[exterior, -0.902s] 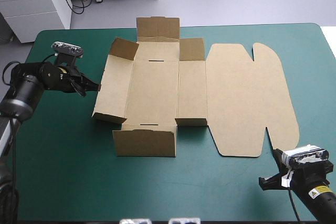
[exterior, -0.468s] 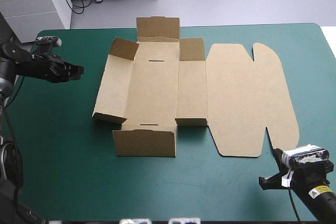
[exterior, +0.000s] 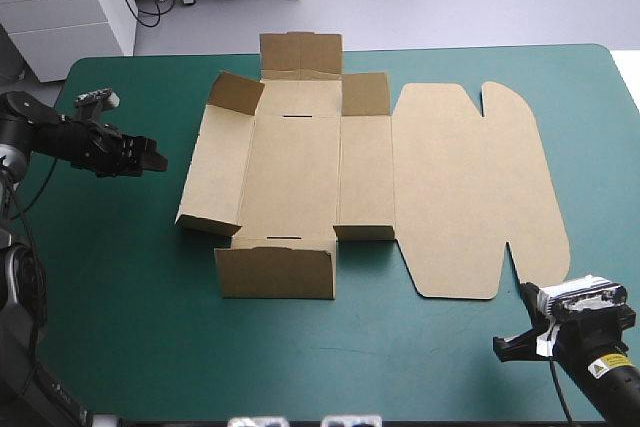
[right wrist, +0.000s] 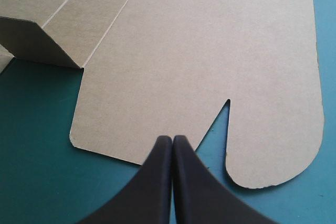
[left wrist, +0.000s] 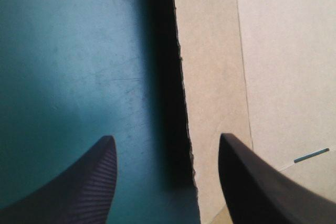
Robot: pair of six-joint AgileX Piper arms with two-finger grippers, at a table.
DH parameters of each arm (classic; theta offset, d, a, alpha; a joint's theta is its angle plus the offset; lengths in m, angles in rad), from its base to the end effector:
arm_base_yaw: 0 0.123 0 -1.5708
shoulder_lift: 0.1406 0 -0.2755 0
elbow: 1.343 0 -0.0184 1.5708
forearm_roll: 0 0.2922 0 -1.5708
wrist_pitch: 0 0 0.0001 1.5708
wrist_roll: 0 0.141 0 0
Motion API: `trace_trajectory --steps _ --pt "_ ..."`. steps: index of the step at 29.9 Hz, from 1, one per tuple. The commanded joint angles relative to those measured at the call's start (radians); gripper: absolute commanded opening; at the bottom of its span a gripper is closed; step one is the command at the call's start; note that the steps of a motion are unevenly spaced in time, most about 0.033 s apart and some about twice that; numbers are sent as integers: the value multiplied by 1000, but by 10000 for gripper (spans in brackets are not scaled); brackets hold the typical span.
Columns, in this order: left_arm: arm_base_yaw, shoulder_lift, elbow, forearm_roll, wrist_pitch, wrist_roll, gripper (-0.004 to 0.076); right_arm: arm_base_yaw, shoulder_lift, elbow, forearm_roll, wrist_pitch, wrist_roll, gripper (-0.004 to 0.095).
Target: Fold the box
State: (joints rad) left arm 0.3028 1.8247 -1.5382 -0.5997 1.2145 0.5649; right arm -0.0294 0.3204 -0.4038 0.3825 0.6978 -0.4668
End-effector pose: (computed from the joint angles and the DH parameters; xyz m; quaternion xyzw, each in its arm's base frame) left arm 0.4255 0.0548 0.2208 0.0442 0.9549 -0.2262 0.1874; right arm 0.1597 0.0292 0.2487 -0.1208 0.8450 0.0528 0.5182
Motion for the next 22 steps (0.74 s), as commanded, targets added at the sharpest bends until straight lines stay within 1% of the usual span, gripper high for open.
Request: trace_trajectory --steps 1,7,12,22 --pt "-2 0 -29 -53 72 10 439 0 16 -32 22 -63 -10 -19" --pt "-26 69 -29 -61 72 21 439 0 16 -32 22 -66 -10 -19" --pt "-64 112 -29 -131 76 33 439 0 16 -32 22 -66 -10 -19" --pt "-156 140 -29 -144 79 50 440 0 16 -32 22 -66 -10 -19"
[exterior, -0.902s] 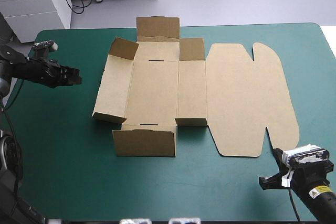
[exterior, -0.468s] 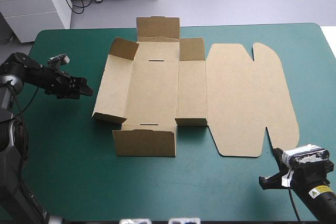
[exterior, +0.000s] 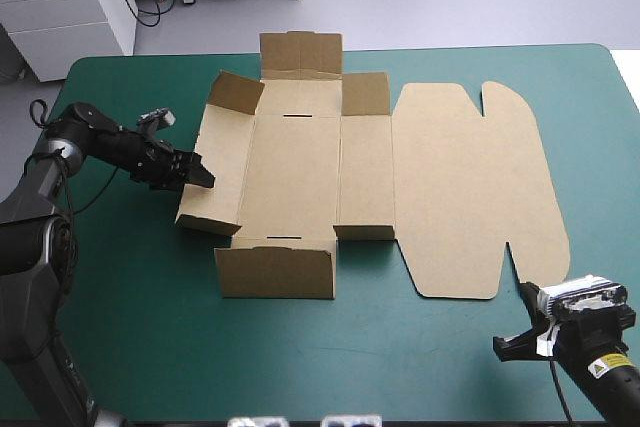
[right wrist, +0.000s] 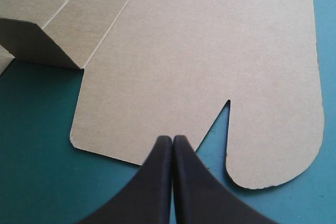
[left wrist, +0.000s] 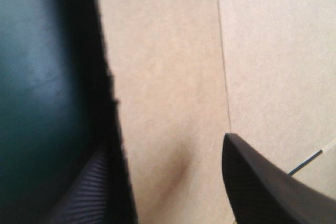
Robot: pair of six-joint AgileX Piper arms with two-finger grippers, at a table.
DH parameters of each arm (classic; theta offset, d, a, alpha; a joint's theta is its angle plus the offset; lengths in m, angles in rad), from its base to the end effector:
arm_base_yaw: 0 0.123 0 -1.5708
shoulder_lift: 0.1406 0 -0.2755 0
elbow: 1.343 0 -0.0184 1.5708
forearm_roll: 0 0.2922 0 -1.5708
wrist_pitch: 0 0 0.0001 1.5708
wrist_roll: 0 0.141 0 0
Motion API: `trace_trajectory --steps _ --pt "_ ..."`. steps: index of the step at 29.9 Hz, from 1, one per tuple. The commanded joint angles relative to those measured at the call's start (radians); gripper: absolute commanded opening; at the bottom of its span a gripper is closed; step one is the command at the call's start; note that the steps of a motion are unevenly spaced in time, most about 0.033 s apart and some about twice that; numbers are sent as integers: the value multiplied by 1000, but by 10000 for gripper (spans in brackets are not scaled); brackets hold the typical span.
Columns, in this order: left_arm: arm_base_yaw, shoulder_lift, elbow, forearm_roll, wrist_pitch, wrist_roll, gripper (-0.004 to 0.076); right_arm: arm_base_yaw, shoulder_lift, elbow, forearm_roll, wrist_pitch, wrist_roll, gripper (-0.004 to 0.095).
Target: Fold the box
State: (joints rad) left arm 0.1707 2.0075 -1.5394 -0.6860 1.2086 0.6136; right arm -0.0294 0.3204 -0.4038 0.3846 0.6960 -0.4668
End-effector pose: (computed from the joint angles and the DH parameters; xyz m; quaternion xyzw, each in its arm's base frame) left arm 0.4447 -0.0081 0.1490 0.0877 0.9455 -0.2929 0.1116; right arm 0.1598 0.0293 0.2490 -0.1202 0.8445 0.0536 0.5191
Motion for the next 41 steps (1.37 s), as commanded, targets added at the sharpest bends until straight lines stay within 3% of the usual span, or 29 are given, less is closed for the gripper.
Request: trace_trajectory --steps 1,10,13,17,18,26,30,41 --pt "-30 -40 -28 -60 84 8 440 0 16 -32 20 -65 -10 -19" --pt "-77 1 -28 -87 84 -10 419 0 16 -32 20 -63 -10 -19" --pt "-79 3 -28 -108 84 -30 292 0 16 -32 20 -63 -10 -19" --pt "-79 3 -28 -105 59 -31 20 0 16 -32 20 -63 -10 -19" --pt "-79 3 -28 -105 56 -26 -4 0 16 -32 20 -63 -10 -19" --pt "-79 3 -39 -126 22 -24 -8 0 16 -32 20 -63 -10 -19" --pt "-79 3 -67 -185 58 -24 -7 0 16 -32 20 -63 -10 -19" --pt "-168 -22 -299 -150 86 -77 -7 0 16 -32 20 -63 -10 -19"
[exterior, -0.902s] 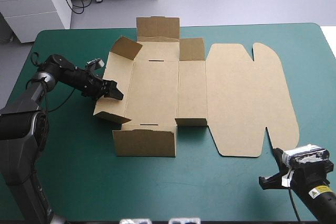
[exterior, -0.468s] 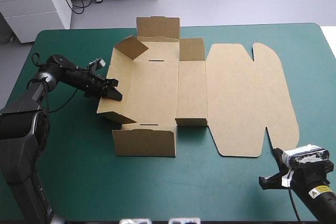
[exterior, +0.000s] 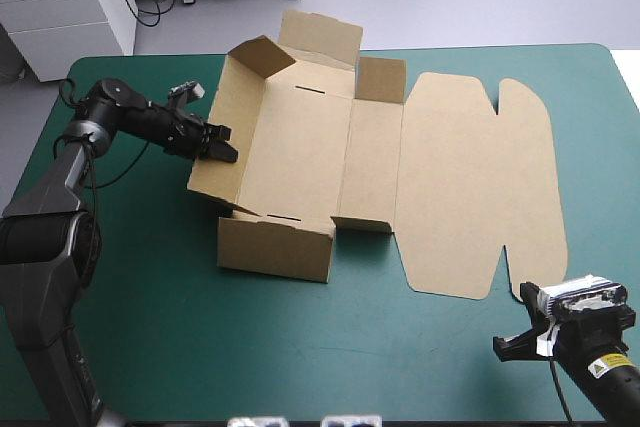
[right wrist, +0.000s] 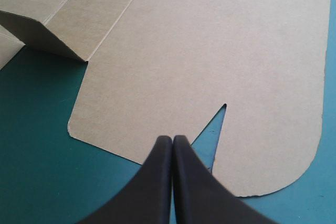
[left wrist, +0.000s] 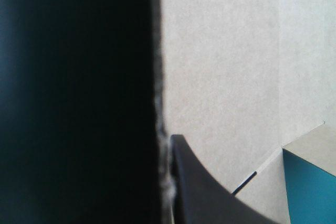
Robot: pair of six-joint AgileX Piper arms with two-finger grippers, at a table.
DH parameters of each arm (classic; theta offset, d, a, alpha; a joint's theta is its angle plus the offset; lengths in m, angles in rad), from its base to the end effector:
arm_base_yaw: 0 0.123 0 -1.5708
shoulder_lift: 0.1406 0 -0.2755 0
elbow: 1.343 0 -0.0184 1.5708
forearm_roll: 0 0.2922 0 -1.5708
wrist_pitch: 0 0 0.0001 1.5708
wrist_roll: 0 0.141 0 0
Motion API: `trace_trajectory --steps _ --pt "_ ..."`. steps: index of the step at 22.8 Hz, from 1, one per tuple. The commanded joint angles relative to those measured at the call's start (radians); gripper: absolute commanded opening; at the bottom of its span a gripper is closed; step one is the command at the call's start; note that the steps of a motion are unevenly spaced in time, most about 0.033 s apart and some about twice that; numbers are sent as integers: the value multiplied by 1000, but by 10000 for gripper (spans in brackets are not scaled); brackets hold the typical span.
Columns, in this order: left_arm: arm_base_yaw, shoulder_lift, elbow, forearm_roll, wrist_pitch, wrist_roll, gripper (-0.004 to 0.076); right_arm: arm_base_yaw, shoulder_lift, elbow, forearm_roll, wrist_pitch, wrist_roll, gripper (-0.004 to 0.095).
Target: Fold the box
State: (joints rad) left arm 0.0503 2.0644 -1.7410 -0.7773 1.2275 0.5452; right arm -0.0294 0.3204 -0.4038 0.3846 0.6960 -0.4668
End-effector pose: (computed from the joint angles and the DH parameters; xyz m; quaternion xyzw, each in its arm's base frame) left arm 0.4796 -0.0691 0.1913 0.1214 0.9225 -0.3326 0.1539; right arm 0.1598 0.0293 0.2490 -0.1202 0.8445 0.0536 0.5191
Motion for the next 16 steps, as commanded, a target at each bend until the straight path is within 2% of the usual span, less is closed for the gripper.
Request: trace_trajectory --steps 1,5,11,15,16 --pt "-72 -79 -134 -17 68 -23 -7 0 16 -32 20 -63 -10 -19" --pt "-173 -79 -265 220 63 -88 -7 0 16 -32 20 -63 -10 -19" --pt "-312 -79 -462 447 62 -88 -7 0 16 -32 61 -69 -10 -19" --pt "-409 -77 -544 605 60 -27 -6 0 16 -32 67 -78 -10 -19" --pt "-448 -79 -554 667 60 54 -6 0 16 -32 69 -78 -10 -19"
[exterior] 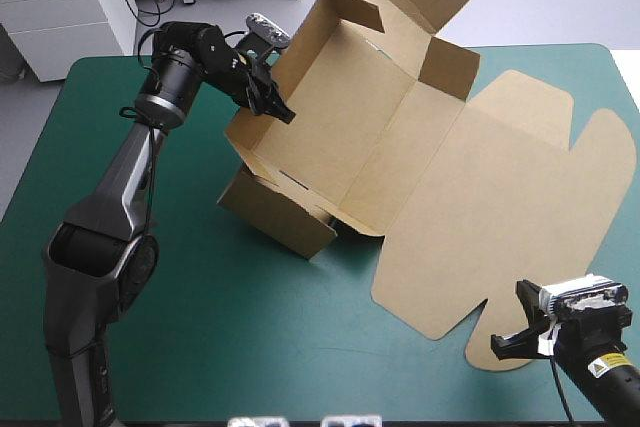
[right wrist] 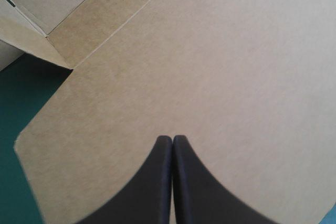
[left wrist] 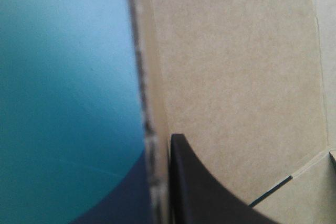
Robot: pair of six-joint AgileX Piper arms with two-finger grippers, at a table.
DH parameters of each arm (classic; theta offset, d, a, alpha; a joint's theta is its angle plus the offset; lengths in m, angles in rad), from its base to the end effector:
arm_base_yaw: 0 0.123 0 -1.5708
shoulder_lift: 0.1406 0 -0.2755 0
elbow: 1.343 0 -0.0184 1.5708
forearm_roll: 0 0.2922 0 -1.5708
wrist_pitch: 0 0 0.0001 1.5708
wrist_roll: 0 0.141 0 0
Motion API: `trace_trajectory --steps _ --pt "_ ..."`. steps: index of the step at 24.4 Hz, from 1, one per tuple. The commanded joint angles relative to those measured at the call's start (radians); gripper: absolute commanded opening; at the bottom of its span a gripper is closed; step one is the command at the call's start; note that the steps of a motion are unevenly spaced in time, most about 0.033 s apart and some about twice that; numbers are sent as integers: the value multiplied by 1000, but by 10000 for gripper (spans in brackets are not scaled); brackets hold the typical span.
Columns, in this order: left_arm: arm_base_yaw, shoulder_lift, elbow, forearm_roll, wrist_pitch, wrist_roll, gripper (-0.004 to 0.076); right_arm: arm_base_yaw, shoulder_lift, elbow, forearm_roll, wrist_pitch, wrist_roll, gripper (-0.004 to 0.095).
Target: Fold the box
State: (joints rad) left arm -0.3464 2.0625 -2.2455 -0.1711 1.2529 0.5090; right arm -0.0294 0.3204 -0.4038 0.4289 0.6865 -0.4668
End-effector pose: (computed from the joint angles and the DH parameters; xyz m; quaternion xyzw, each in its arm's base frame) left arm 0.4787 -0.1970 0.3255 0.3937 0.8685 -0.0617 0.2948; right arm 0.1603 0.0325 0.2516 -0.1106 0.8403 0.0725 0.5257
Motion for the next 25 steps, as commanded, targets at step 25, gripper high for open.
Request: trace_trajectory --steps 25 --pt "-444 -184 57 594 -72 342 -8 0 16 -135 26 -110 69 -19"
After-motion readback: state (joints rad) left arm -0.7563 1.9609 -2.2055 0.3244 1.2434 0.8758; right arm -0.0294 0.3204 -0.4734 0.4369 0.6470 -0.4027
